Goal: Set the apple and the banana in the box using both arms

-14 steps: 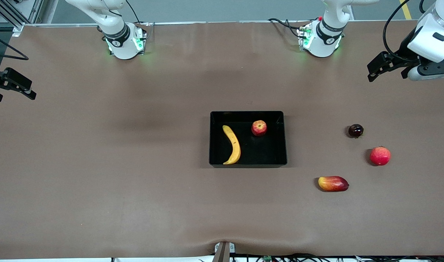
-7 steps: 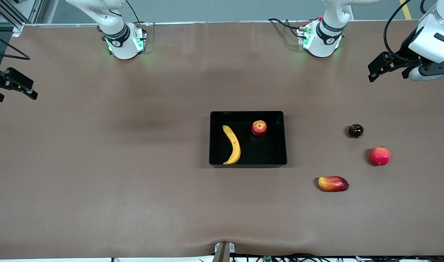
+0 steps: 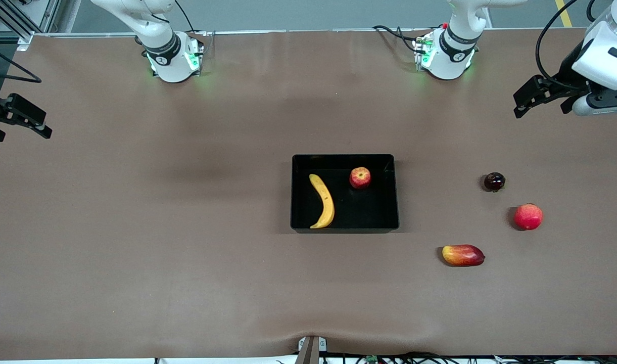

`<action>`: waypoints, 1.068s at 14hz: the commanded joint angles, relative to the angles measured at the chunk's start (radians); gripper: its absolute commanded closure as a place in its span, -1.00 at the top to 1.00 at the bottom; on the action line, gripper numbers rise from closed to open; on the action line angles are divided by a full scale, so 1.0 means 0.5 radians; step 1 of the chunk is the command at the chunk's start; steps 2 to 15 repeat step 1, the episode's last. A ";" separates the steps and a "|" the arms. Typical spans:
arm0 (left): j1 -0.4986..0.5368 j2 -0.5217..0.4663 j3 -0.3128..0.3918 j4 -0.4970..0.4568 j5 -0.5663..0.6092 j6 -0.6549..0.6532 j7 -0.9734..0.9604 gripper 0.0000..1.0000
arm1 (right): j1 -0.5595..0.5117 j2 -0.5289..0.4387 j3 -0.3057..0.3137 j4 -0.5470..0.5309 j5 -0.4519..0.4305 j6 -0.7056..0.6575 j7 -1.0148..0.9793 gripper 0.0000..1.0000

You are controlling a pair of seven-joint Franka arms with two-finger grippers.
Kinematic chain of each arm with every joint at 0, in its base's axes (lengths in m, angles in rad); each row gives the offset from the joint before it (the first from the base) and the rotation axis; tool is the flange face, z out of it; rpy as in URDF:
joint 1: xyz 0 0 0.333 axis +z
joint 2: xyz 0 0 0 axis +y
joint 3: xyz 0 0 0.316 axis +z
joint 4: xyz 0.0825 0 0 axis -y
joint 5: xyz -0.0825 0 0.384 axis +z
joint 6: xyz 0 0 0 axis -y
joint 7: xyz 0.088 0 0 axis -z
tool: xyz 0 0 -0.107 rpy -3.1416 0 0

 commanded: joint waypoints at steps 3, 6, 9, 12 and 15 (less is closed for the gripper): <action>-0.022 0.015 -0.001 0.042 -0.031 -0.041 0.020 1.00 | -0.023 0.020 0.015 0.046 0.032 -0.013 0.024 1.00; -0.022 0.015 -0.001 0.042 -0.031 -0.041 0.020 1.00 | -0.023 0.020 0.015 0.046 0.032 -0.013 0.024 1.00; -0.022 0.015 -0.001 0.042 -0.031 -0.041 0.020 1.00 | -0.023 0.020 0.015 0.046 0.032 -0.013 0.024 1.00; -0.022 0.015 -0.001 0.042 -0.031 -0.041 0.020 1.00 | -0.023 0.020 0.015 0.046 0.032 -0.013 0.024 1.00; -0.022 0.015 -0.001 0.042 -0.031 -0.041 0.020 1.00 | -0.023 0.020 0.015 0.046 0.032 -0.013 0.024 1.00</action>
